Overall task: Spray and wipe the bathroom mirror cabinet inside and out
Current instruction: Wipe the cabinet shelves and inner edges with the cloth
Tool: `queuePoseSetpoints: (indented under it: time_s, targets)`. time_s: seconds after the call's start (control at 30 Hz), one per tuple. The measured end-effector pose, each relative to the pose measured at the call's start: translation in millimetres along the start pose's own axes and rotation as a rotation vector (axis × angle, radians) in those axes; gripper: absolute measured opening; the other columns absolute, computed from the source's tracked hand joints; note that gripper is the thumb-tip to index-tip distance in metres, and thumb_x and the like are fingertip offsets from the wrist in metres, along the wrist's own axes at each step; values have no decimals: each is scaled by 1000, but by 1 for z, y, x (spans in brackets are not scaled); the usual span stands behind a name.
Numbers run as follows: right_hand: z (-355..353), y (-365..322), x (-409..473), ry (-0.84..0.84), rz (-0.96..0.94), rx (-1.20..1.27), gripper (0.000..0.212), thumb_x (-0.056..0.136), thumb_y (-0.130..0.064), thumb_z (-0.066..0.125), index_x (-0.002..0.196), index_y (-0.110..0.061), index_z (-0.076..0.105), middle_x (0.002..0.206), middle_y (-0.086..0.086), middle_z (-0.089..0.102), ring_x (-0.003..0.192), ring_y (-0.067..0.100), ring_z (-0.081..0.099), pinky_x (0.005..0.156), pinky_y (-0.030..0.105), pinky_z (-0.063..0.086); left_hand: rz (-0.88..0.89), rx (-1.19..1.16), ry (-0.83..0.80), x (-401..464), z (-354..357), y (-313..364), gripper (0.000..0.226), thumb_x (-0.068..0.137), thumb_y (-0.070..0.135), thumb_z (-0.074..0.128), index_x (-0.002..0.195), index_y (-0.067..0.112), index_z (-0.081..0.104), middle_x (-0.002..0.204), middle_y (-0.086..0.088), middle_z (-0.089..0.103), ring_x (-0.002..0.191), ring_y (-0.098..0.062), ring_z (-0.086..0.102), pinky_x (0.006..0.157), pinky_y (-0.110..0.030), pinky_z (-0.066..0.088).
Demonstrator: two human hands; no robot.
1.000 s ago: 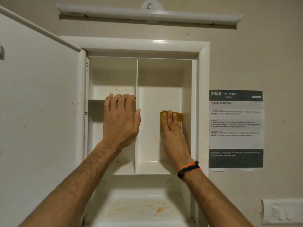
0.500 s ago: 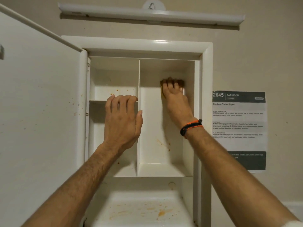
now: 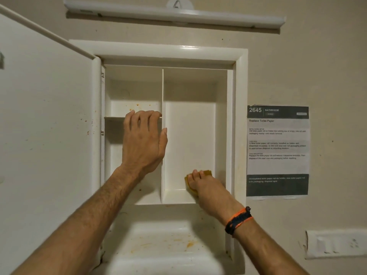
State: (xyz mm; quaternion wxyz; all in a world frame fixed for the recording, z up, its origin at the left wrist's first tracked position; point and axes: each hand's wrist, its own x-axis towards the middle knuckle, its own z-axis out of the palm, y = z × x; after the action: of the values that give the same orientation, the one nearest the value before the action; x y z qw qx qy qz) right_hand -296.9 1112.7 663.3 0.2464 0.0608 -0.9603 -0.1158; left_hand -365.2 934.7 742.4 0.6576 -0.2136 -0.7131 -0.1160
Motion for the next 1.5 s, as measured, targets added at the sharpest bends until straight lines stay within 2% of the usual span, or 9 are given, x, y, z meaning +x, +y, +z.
queuePoseSetpoints:
  time_s: [0.1, 0.2, 0.3, 0.43, 0.7, 0.97, 1.13, 1.3, 1.5]
  targets:
    - [-14, 0, -7, -111, 19, 67, 39, 94, 1, 44, 131, -8, 52, 130, 13, 54, 118, 30, 53, 101, 37, 45, -4, 10, -13, 0, -2, 0, 36, 94, 34, 39, 117, 9, 50, 114, -10, 53, 108, -29, 47, 112, -49, 25]
    - [-34, 8, -6, -88, 143, 400, 43, 91, -10, 56, 133, -18, 59, 133, 10, 58, 119, 25, 58, 104, 29, 45, -5, 13, -18, 0, -3, 0, 35, 94, 34, 39, 117, 10, 49, 115, -10, 52, 109, -29, 47, 112, -48, 25]
    - [-63, 17, 8, 266, 217, 641, 57, 85, 1, 54, 137, -21, 57, 137, 6, 59, 125, 19, 55, 105, 19, 37, 1, 10, -7, 0, -1, -1, 35, 94, 35, 38, 117, 11, 49, 114, -9, 52, 108, -28, 46, 112, -48, 26]
    - [-98, 21, 46, 708, 64, 514, 70, 77, 15, 49, 139, -16, 54, 142, 8, 54, 136, 23, 45, 114, 29, 34, 10, 11, 13, 0, 1, -2, 35, 94, 35, 39, 118, 11, 49, 114, -9, 51, 109, -28, 46, 112, -47, 25]
    - [-60, 7, 74, 397, -24, 23, 74, 89, 12, 37, 156, -13, 16, 164, 7, 11, 150, 26, 12, 105, 42, 41, 17, 15, 22, -1, 3, -1, 34, 94, 34, 41, 118, 10, 49, 115, -9, 51, 110, -30, 47, 113, -47, 25]
    - [-12, -6, 19, 138, -123, 43, 66, 91, 7, 40, 152, -13, 26, 159, 7, 26, 144, 27, 28, 103, 42, 41, 5, -5, -4, 0, 0, -1, 35, 94, 34, 40, 118, 10, 49, 115, -9, 52, 110, -30, 47, 113, -49, 25]
    - [-11, -8, 2, -84, -157, -4, 29, 93, 0, 41, 115, -10, 58, 112, 10, 59, 106, 28, 53, 85, 35, 46, 0, -9, -1, -1, 0, 0, 33, 94, 33, 42, 117, 11, 48, 114, -9, 51, 109, -29, 47, 113, -49, 25]
    - [-43, 3, 9, -196, 50, 407, 45, 92, -8, 49, 134, -23, 59, 132, 8, 58, 114, 25, 58, 91, 25, 46, -5, -13, -21, 0, -1, -1, 33, 94, 35, 38, 117, 12, 47, 113, -8, 51, 107, -27, 47, 113, -48, 26]
    - [-108, 29, 33, 492, 134, 771, 62, 84, 7, 45, 135, -27, 58, 131, -2, 63, 118, 12, 56, 90, 3, 38, 4, -11, -3, -2, 1, -2, 34, 94, 36, 38, 117, 13, 47, 113, -6, 50, 107, -26, 46, 113, -47, 26]
